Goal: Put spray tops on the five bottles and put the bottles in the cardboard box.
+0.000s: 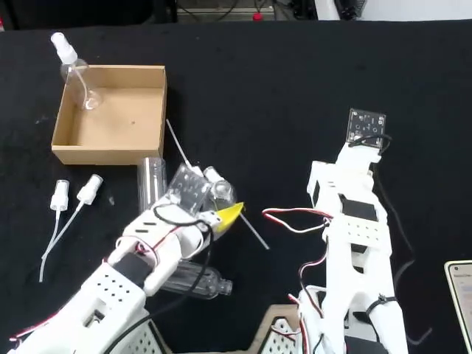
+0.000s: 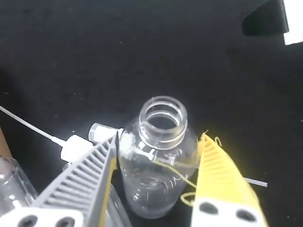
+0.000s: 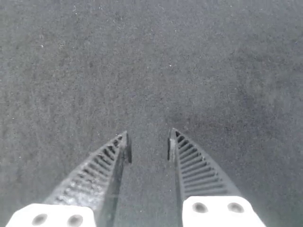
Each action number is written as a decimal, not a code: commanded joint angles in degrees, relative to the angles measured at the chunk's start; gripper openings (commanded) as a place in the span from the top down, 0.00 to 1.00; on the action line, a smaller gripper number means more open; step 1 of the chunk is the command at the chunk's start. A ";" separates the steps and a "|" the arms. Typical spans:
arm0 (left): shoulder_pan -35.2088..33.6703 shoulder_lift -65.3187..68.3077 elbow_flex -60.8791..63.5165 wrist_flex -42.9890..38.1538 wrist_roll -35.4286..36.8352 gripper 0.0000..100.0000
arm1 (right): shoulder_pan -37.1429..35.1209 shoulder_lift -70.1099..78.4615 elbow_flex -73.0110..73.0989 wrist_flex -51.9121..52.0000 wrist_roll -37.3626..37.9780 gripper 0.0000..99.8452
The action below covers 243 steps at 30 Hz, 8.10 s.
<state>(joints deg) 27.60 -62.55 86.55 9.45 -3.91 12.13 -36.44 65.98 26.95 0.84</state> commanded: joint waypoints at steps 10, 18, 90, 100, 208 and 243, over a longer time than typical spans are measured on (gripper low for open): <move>-7.34 -0.62 -32.31 29.27 0.35 0.79 | 0.53 0.48 -0.31 -1.23 -0.09 0.87; -24.84 -9.76 -43.91 47.12 0.18 0.79 | 0.35 0.31 -0.92 0.97 -0.26 0.87; -45.23 -16.35 -27.03 54.86 -4.48 0.79 | -36.40 56.48 -58.24 37.63 3.60 0.97; -45.14 -16.35 -27.03 54.86 -4.48 0.79 | -14.42 34.24 -48.84 38.15 11.08 0.98; 0.13 -16.35 -23.43 35.52 -4.04 0.79 | -46.77 -39.52 -23.52 18.64 -3.69 0.98; 0.57 -16.35 -23.69 35.87 -4.04 0.79 | -46.86 -46.02 -8.66 18.64 0.62 0.98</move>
<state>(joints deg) 27.87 -78.90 63.69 46.37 -8.40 -33.85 -81.80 57.27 46.37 1.01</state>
